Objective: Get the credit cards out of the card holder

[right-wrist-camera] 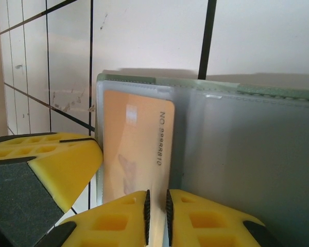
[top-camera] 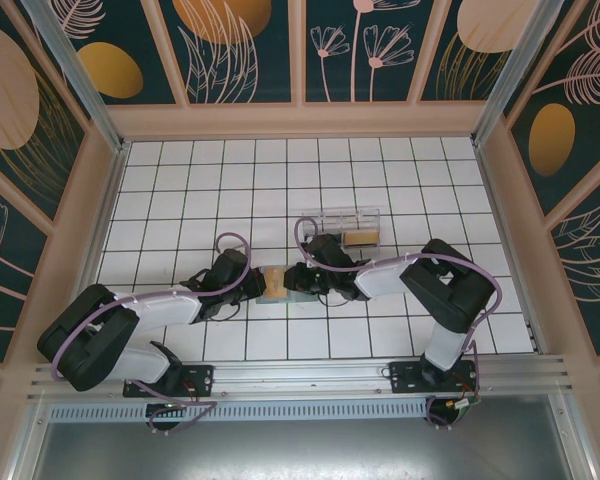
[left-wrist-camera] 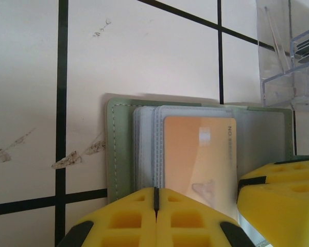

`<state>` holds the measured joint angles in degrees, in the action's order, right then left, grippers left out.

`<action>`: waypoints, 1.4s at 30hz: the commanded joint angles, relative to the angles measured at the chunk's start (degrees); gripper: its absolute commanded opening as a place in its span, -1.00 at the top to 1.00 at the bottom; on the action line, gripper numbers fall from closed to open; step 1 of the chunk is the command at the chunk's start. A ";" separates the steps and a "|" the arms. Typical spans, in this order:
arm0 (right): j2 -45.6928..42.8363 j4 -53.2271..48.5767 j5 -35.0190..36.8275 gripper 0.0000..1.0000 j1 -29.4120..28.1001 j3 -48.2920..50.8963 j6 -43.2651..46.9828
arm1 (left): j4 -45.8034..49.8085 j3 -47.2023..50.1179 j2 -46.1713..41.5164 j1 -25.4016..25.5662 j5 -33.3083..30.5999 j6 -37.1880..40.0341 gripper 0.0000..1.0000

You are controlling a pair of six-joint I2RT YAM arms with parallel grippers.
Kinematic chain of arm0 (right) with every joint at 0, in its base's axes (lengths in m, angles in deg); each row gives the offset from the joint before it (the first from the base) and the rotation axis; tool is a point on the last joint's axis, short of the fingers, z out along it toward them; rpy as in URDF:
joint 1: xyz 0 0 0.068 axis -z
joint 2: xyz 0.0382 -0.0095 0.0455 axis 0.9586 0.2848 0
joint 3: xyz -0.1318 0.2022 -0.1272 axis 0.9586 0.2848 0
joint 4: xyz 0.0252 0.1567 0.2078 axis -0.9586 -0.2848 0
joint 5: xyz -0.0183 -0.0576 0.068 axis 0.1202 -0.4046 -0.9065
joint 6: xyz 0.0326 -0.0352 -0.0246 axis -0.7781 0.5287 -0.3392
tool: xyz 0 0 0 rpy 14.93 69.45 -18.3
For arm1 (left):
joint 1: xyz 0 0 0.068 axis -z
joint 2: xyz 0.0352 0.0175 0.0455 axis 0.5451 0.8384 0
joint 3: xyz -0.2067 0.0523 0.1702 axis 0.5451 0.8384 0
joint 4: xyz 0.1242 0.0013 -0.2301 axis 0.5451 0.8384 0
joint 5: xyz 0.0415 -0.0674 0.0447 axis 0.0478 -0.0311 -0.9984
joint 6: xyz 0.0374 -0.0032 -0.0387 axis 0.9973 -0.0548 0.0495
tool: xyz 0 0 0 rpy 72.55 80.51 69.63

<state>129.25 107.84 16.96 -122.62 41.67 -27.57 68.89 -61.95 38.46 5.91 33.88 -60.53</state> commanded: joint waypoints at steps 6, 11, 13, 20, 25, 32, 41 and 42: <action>-1.36 -0.69 0.19 0.61 0.70 1.18 0.09 | 2.52 1.75 0.87 -0.11 1.14 -0.80 1.00; 1.44 2.76 -2.71 0.62 0.74 1.03 -1.26 | 2.51 1.80 0.92 -0.14 1.25 -0.78 1.00; 1.86 3.62 -3.23 0.63 0.73 1.03 -1.57 | 2.46 1.77 0.96 -0.16 1.33 -0.79 1.00; 1.48 4.38 -3.72 0.76 1.04 1.45 -1.70 | 1.90 1.89 1.26 -0.15 1.76 -0.97 1.00; 0.60 5.71 -3.79 1.00 1.78 2.98 -2.59 | 1.90 1.98 1.27 -0.09 1.69 -1.00 1.00; -1.20 6.63 -3.38 1.00 3.00 5.63 -3.15 | 2.85 1.94 1.06 -0.14 0.69 -0.89 1.00; -4.10 6.50 -3.10 1.00 4.78 8.57 -2.75 | 3.78 1.45 0.68 -0.09 0.32 -0.35 1.00; -4.19 6.41 -3.10 1.00 4.87 8.59 -2.69 | 3.84 1.30 0.27 -0.13 0.47 -0.28 1.00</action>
<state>126.62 114.41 13.68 -118.16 49.18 -30.41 67.90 -61.47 38.44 5.91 34.27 -60.93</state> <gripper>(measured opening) 0.053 0.063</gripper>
